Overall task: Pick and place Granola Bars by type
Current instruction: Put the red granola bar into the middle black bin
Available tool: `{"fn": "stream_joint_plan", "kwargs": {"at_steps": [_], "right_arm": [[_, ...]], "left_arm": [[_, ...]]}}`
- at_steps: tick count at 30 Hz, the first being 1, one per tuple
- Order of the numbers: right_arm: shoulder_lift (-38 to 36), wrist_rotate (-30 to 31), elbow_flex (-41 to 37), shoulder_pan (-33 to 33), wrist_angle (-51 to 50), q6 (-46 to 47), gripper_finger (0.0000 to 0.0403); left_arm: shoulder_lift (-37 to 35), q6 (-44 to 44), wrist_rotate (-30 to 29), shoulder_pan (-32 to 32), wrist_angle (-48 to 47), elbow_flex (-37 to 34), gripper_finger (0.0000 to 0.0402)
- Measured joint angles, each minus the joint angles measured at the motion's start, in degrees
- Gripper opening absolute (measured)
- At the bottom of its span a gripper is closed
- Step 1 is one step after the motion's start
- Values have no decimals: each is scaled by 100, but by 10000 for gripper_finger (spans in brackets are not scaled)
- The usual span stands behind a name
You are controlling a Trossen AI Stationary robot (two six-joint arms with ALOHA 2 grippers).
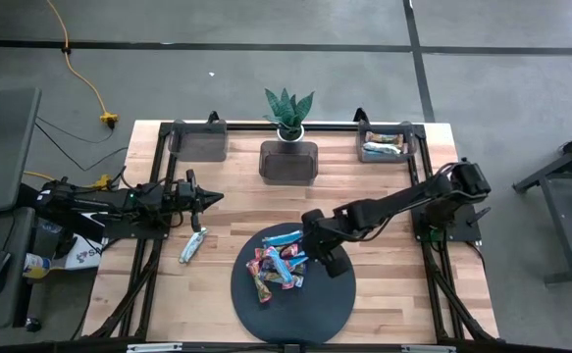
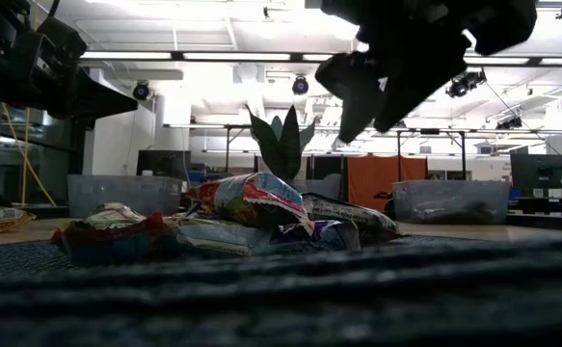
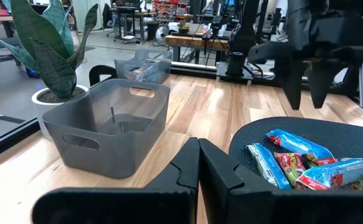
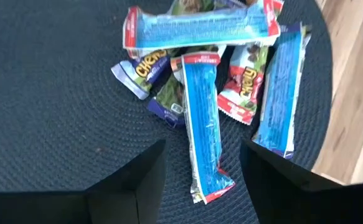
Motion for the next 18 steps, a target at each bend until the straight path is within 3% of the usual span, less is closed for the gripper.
{"fn": "stream_joint_plan", "kwargs": {"at_steps": [18], "right_arm": [[708, 166, 0, -55, 242, -4, 186]], "left_arm": [[0, 1, -1, 0, 0, 0, 1]]}}
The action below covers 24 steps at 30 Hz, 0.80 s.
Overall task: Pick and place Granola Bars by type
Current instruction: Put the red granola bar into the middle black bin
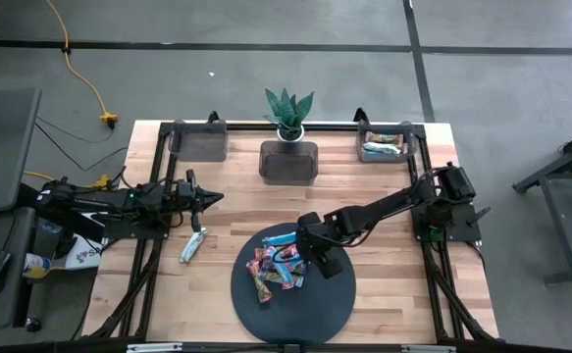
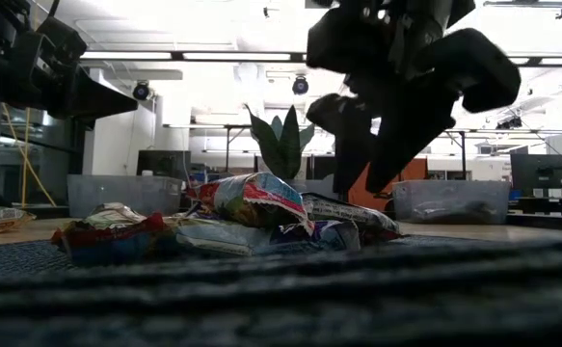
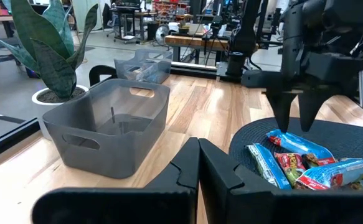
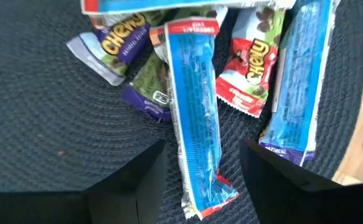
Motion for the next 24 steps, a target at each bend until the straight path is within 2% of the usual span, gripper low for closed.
{"fn": "stream_joint_plan", "kwargs": {"at_steps": [24], "right_arm": [[519, -62, -2, -1, 314, 442, 186]], "left_arm": [[1, 1, 2, 0, -2, -1, 1]]}}
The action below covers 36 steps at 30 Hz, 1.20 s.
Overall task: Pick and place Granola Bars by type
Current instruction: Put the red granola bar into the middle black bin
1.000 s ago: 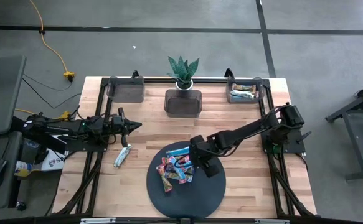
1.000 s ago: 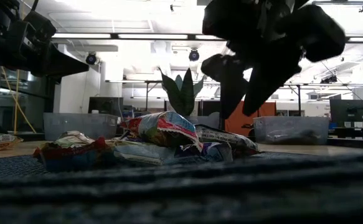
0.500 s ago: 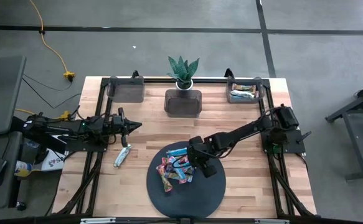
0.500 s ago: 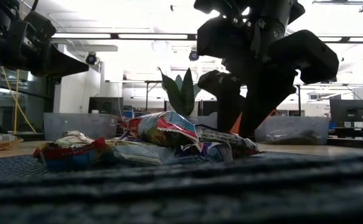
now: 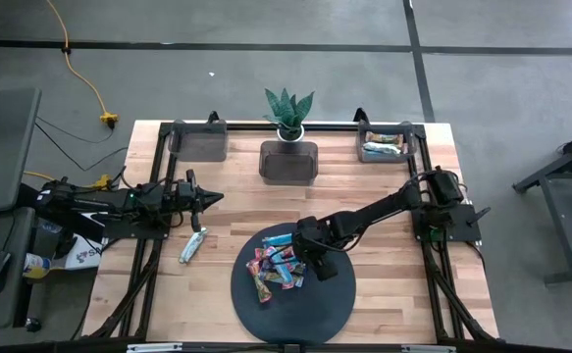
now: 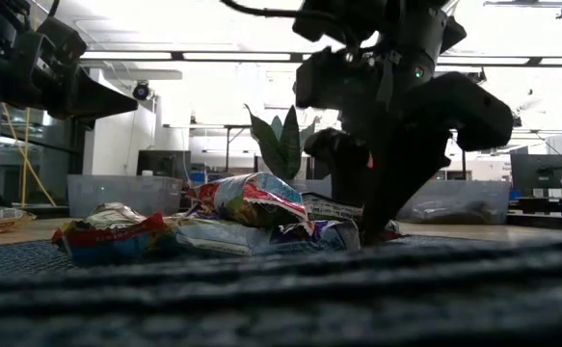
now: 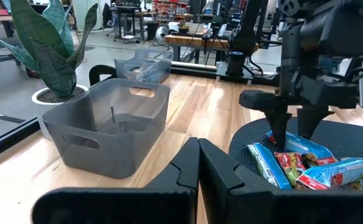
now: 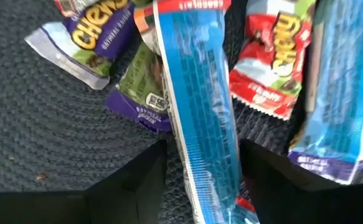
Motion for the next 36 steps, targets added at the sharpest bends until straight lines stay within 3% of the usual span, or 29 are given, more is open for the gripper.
{"fn": "stream_joint_plan", "kwargs": {"at_steps": [8, 26, 36], "right_arm": [[29, 10, 0, 0, 91, 416, 177], [14, -358, 2, -2, -244, 1187, 66], [-475, -384, 256, -152, -975, 1667, 51]], "left_arm": [[0, 0, -1, 0, 2, 0, 1], [-2, 0, -2, 0, 2, 2, 1], [-2, 0, -1, 0, 4, 1, 1]]}}
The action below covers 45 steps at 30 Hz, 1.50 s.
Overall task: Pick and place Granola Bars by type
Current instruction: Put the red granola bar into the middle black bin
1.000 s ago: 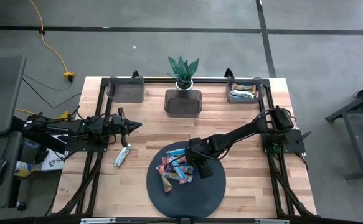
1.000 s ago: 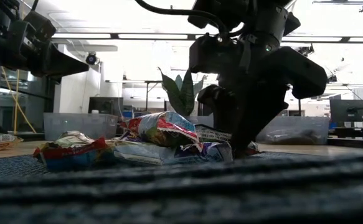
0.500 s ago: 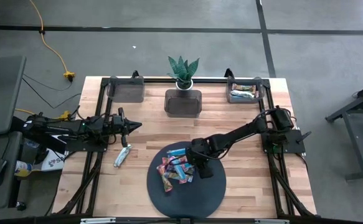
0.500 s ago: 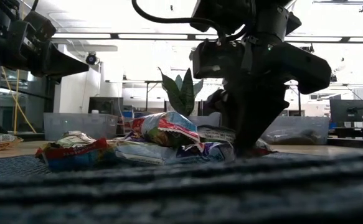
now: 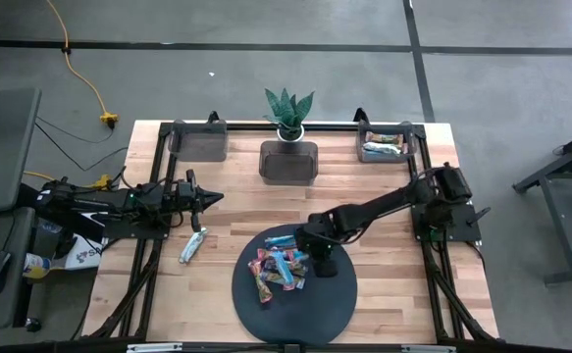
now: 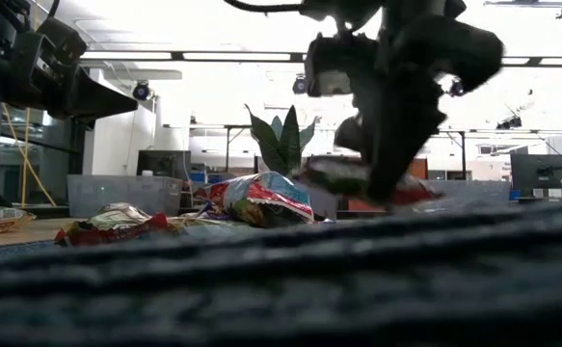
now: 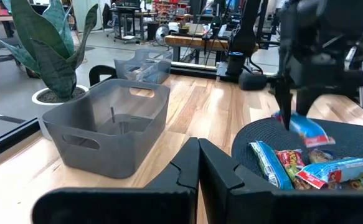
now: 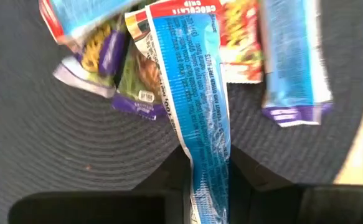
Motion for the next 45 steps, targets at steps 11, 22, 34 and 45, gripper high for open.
{"fn": "stream_joint_plan", "kwargs": {"at_steps": [11, 22, 34, 45], "right_arm": [[-997, -1510, 209, -657, 1021, 1340, 44], [-1382, -1632, 220, -942, 3390, 1646, 43], [-1400, -1261, 218, -1042, 5087, 1582, 40], [-1421, -306, 330, -1546, 6008, 1078, 41]], "left_arm": [[2, -2, -1, 0, -2, 1, 1], [0, -1, 1, 0, 0, -2, 1], [0, 1, 1, 0, -2, -1, 1], [2, -1, 1, 0, -2, -2, 1]]}}
